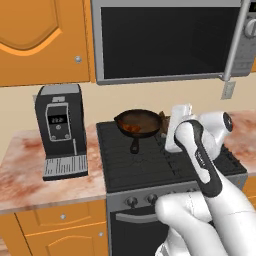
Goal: Take the chicken drumsticks from the pan and place one on each plate on the dining counter.
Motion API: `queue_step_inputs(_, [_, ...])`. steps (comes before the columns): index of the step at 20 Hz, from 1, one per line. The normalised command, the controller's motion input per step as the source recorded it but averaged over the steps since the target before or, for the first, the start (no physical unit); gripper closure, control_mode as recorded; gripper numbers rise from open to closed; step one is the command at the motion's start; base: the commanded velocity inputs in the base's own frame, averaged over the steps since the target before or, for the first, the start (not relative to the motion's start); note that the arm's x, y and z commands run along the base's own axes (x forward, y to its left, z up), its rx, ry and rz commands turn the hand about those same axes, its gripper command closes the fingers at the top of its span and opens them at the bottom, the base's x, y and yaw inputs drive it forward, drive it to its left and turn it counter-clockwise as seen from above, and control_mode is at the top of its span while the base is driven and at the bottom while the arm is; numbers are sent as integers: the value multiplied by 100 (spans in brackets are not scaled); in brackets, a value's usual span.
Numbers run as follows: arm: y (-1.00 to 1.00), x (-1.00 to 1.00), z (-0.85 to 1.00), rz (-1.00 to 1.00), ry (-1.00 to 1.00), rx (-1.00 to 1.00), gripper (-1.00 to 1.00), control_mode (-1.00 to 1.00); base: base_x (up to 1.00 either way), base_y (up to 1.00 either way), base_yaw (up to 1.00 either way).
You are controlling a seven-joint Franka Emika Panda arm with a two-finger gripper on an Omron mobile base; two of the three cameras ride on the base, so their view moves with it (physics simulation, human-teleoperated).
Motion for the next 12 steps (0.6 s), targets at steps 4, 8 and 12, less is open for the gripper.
queue_step_inputs(4, [-33, -100, 0, 1, 6, -25, 100, -100, 0, 0, 0])
queue_step_inputs(8, [-27, -100, 0, 0, 17, -40, 100, -100, 0, 0, 0])
queue_step_inputs(12, [-15, -83, -17, 0, 33, -49, 100, -100, 0, 0, 0])
